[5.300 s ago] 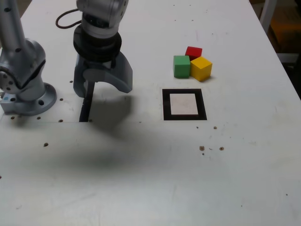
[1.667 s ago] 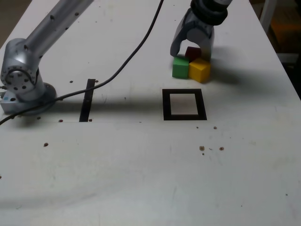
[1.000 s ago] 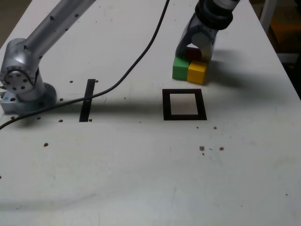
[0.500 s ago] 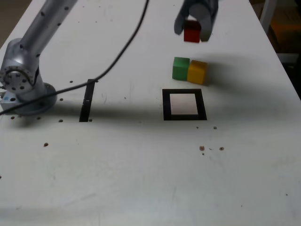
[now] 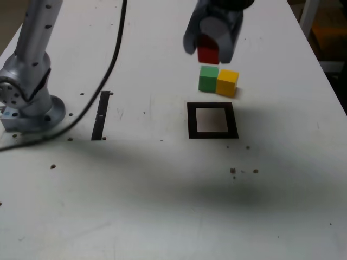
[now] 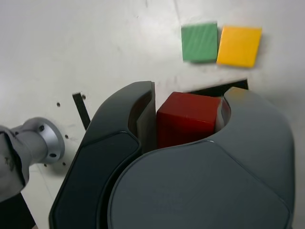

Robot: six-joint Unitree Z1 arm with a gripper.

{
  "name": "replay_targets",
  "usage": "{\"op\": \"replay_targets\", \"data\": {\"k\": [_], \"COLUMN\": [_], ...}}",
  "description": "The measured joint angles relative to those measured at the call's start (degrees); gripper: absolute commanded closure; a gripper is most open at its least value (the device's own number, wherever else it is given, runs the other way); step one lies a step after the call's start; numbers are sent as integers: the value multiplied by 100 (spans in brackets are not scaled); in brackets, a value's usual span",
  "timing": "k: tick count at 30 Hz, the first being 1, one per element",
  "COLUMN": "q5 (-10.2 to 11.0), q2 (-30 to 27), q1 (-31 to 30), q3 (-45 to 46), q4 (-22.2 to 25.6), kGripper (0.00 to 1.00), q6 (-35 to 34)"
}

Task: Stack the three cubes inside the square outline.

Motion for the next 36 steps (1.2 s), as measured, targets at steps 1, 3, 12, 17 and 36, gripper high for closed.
{"op": "replay_targets", "data": {"k": [1, 3, 12, 17, 36], "q5": [-31, -202, -854, -940, -1273], "q2": [-10, -8, 175, 275, 920], "q1": [-167, -469, -642, -599, 3], "q3": [88, 239, 952, 939, 727], "q4": [-38, -146, -1029, -1092, -1084], "kGripper": [79, 79, 79, 79, 79], "q6": [-148, -397, -1297, -1502, -749]}}
